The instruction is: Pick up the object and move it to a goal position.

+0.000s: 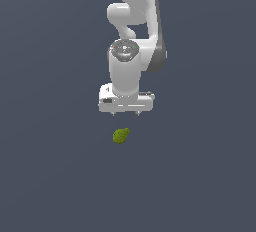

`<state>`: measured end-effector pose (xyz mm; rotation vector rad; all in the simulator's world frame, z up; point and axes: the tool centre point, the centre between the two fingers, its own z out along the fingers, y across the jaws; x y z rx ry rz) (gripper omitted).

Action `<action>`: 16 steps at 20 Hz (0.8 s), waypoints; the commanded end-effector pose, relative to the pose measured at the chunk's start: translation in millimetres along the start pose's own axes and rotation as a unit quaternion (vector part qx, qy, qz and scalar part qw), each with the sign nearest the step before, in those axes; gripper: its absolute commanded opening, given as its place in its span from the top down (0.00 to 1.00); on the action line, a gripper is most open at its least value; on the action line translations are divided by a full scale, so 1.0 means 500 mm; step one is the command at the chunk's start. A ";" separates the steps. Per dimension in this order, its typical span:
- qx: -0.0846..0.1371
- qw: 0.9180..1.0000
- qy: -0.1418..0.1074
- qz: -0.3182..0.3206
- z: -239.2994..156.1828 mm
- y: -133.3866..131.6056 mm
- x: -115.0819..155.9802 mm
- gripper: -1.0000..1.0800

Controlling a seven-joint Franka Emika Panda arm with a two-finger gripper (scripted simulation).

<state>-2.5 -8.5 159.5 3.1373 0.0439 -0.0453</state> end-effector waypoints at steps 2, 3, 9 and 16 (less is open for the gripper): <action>0.000 1.000 0.000 0.000 0.000 0.001 0.001 0.04; -0.001 1.000 0.002 0.000 -0.002 0.002 0.002 0.04; -0.009 1.000 0.019 -0.006 -0.030 0.024 0.021 0.04; -0.009 1.000 0.020 -0.003 -0.031 0.026 0.022 0.04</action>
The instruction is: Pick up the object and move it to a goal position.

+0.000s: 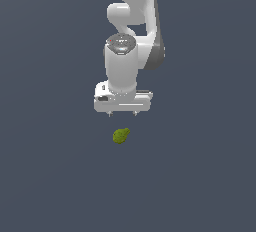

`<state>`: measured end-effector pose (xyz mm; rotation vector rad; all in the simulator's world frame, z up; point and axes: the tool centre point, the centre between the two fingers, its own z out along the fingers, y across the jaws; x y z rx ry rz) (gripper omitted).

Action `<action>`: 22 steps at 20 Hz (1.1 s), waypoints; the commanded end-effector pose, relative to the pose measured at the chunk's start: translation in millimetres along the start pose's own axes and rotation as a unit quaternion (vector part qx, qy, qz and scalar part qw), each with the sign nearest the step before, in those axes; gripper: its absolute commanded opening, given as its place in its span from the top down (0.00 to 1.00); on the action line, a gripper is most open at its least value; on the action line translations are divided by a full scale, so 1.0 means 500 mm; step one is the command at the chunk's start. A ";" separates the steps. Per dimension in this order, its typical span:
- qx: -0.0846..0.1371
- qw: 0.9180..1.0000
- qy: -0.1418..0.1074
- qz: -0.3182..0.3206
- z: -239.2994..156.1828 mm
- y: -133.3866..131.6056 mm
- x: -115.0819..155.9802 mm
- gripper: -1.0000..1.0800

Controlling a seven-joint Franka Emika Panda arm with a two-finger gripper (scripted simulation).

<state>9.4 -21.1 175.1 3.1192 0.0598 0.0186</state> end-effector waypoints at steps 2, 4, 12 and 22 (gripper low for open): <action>0.001 1.000 0.000 0.010 0.003 0.000 0.001 0.04; 0.001 1.000 -0.001 0.021 0.006 0.000 0.002 0.04; 0.005 0.996 -0.003 0.091 0.027 0.000 0.009 0.04; 0.010 0.973 -0.007 0.231 0.069 0.002 0.022 0.04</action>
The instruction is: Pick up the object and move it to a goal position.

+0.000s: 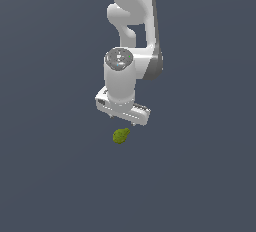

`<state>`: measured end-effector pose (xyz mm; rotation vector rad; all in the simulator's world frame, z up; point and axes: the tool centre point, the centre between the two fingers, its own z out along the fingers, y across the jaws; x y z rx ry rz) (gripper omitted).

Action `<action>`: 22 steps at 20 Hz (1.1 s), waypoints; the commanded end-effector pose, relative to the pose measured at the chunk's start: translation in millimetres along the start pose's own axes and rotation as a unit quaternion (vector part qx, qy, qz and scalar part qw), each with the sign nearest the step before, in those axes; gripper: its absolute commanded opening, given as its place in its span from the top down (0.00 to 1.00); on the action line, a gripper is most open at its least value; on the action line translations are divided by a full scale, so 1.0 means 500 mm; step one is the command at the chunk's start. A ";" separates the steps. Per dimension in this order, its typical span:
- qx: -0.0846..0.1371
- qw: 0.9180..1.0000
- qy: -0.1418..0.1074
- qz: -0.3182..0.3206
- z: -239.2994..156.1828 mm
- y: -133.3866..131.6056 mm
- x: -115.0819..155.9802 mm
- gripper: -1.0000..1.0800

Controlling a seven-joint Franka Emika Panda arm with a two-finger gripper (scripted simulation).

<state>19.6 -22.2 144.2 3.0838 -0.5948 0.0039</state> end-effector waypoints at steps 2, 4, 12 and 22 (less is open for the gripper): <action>0.001 0.999 -0.001 0.053 0.015 -0.001 0.005 0.04; 0.001 0.997 -0.002 0.083 0.024 -0.001 0.008 0.04; 0.002 0.980 -0.003 0.200 0.057 -0.002 0.018 0.04; 0.000 0.947 -0.003 0.322 0.092 -0.002 0.030 0.04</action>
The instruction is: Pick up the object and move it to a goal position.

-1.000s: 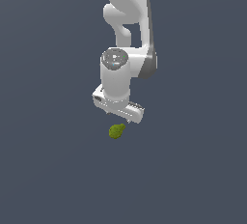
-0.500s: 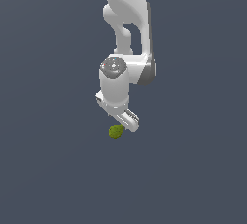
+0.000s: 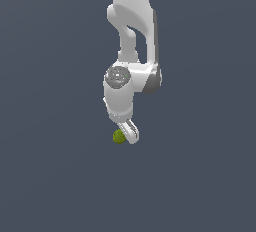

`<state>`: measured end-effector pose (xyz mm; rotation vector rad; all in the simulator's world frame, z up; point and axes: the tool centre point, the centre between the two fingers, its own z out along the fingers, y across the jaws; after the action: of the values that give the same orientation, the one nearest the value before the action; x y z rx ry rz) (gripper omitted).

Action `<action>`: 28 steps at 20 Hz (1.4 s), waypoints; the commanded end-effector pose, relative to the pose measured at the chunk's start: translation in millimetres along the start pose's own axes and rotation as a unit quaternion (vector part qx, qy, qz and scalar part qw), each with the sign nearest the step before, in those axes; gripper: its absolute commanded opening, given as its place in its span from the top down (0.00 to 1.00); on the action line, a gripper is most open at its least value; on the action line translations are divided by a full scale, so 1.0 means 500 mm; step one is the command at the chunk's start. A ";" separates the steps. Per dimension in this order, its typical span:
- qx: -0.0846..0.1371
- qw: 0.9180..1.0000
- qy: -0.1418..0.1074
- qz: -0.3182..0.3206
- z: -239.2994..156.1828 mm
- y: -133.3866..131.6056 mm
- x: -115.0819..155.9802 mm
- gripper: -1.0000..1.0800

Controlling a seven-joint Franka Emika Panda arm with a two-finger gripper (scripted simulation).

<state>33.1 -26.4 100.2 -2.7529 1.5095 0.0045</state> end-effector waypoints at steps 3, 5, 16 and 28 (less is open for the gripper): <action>0.000 0.999 0.001 0.040 0.010 -0.002 0.003 0.04; 0.000 0.999 0.001 0.052 0.014 -0.003 0.004 0.04; 0.000 0.998 0.002 0.068 0.025 -0.003 0.005 0.04; 0.000 0.997 0.002 0.071 0.118 -0.002 0.006 0.04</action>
<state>34.6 -28.0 43.9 -2.6417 1.7021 0.0026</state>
